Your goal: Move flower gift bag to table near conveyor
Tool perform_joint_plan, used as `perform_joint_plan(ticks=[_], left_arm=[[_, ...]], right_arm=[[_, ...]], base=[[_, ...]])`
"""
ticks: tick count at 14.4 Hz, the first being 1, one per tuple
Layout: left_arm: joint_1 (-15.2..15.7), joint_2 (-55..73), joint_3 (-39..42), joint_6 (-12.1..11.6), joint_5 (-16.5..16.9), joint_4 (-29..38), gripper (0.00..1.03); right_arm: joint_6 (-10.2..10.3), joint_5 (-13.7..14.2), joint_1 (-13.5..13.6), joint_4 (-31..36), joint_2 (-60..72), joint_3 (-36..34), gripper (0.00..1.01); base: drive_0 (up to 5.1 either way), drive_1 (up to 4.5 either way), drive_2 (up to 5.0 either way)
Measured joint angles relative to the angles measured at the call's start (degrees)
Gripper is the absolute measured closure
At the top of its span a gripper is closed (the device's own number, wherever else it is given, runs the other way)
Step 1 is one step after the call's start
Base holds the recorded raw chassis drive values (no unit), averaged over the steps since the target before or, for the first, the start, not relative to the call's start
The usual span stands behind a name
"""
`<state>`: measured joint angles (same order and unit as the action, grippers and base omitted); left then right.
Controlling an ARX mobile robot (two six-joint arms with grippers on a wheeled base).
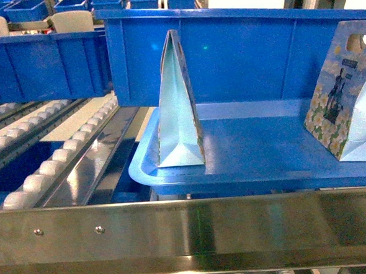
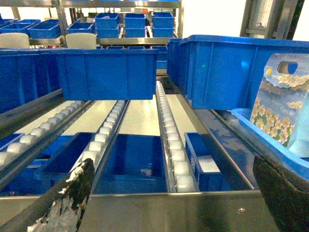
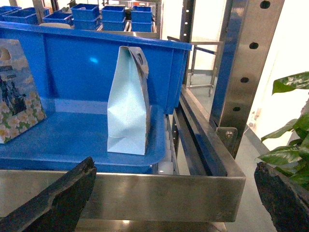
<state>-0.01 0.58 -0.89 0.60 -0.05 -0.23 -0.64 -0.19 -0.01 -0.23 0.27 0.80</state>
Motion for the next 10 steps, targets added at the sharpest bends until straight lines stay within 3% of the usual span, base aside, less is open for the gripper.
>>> perform_joint_plan(ticks=[10], left_arm=[[0.0, 0.0, 0.0, 0.0, 0.0, 0.0, 0.05]], right_arm=[[0.0, 0.0, 0.0, 0.0, 0.0, 0.0, 0.03]], base=[[0.0, 0.0, 0.0]])
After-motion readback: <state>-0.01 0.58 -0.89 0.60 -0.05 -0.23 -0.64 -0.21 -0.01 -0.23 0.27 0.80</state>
